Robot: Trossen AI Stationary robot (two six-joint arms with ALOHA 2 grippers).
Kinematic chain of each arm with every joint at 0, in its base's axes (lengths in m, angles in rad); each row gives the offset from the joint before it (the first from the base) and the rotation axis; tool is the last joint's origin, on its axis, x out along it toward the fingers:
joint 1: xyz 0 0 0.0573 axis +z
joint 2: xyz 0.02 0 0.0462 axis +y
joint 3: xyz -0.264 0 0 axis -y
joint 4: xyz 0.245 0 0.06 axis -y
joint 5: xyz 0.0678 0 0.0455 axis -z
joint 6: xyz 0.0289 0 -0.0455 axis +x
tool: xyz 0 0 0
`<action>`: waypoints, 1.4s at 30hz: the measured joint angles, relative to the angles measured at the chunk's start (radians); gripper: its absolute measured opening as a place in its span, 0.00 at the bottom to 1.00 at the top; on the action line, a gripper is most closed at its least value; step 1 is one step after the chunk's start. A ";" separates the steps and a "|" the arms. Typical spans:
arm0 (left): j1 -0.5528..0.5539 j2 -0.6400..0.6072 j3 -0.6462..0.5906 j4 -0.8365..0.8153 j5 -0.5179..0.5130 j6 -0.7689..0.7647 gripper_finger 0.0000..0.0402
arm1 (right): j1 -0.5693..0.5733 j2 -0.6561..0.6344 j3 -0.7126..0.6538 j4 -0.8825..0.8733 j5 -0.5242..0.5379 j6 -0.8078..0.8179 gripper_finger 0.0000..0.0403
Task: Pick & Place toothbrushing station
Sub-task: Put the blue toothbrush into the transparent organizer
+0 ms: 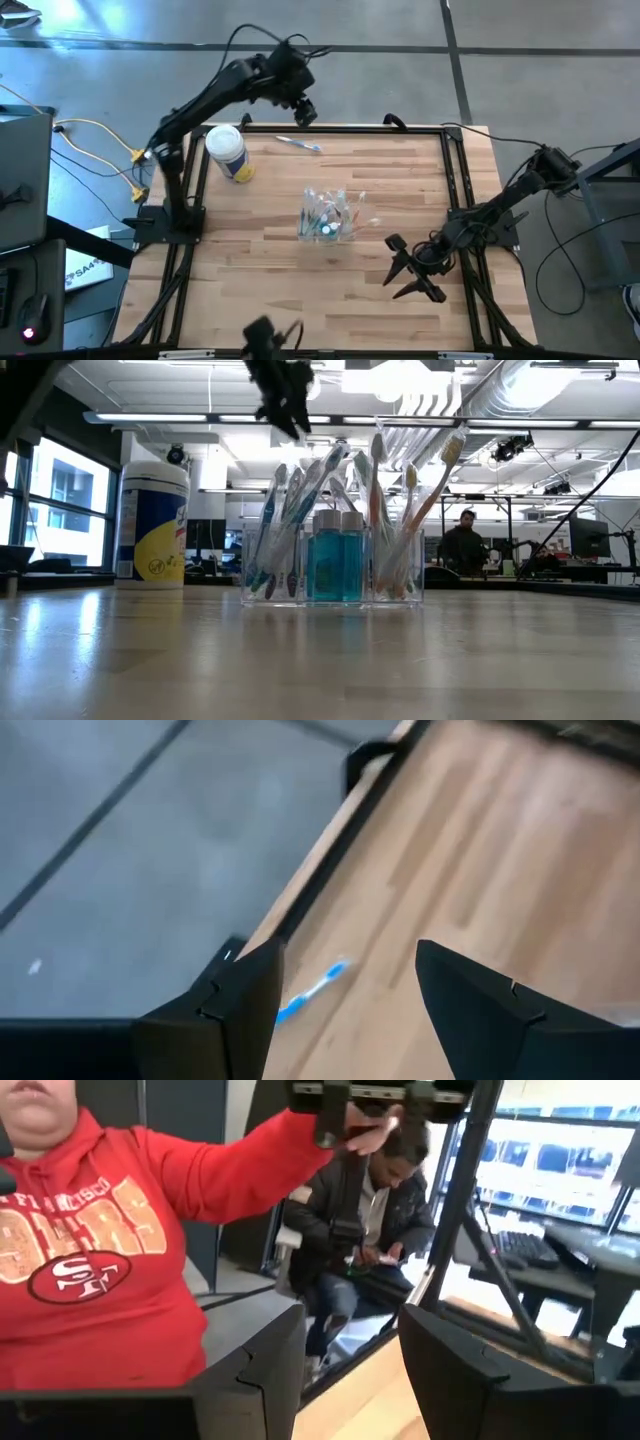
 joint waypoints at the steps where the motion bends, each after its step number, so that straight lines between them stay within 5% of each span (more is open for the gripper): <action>1: 0.016 0.035 0.024 -0.016 0.004 0.005 0.56 | 0.000 0.000 0.000 -0.012 0.000 0.008 0.39; 10: 0.097 0.216 0.062 -0.090 0.015 0.095 0.56 | 0.000 -0.001 0.000 -0.086 0.000 0.048 0.39; 18: 0.087 0.294 0.062 -0.201 -0.188 0.407 0.56 | -0.002 -0.001 0.000 -0.135 -0.001 0.040 0.39; 29: 0.067 0.304 -0.007 -0.206 -0.114 0.719 0.56 | -0.023 -0.002 0.000 -0.186 -0.011 0.045 0.39; 42: 0.076 0.304 -0.246 0.001 -0.102 0.784 0.56 | -0.023 -0.002 0.000 -0.198 -0.026 0.045 0.39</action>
